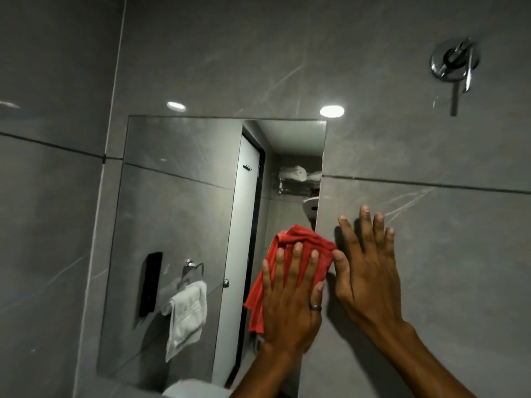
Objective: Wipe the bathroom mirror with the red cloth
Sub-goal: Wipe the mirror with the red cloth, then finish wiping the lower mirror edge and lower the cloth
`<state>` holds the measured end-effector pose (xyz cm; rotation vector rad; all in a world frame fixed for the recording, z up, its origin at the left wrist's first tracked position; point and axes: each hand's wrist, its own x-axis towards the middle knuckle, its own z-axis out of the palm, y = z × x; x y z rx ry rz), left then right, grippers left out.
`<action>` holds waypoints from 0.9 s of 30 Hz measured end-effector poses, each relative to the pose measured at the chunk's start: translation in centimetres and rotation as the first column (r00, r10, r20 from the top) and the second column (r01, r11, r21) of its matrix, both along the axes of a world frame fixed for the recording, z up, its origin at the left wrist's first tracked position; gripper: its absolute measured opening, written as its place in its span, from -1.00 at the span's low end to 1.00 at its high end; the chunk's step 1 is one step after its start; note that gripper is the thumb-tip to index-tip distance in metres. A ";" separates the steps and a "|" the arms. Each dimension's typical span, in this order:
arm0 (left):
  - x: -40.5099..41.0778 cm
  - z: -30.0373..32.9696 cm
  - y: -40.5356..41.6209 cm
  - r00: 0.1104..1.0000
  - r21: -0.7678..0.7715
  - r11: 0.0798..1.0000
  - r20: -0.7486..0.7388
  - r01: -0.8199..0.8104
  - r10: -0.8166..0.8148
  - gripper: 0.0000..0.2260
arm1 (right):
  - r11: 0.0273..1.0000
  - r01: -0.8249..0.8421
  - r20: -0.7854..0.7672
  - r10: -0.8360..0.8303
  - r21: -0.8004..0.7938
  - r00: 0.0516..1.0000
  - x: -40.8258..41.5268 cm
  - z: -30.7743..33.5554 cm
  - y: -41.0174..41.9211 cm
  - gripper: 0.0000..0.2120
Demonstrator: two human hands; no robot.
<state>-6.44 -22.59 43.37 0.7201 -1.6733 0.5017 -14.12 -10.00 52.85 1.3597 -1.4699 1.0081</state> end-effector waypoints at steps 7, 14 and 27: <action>3.5 0.6 -1.0 1.000 0.094 0.995 -0.021 0.024 -0.022 -0.43 | 0.995 -0.017 0.005 0.017 0.100 1.000 1.0 -4.2 -0.1 -0.36; 8.4 -2.5 -3.7 0.967 0.259 0.965 -0.253 0.032 0.035 -0.39 | 0.988 -0.045 -0.011 0.047 0.147 0.999 0.9 -7.7 0.9 -0.36; 8.8 -27.1 11.9 0.750 0.691 0.297 -0.630 0.660 -0.200 -0.66 | 0.903 -0.371 0.613 0.171 0.215 0.771 2.5 -28.1 11.7 -0.50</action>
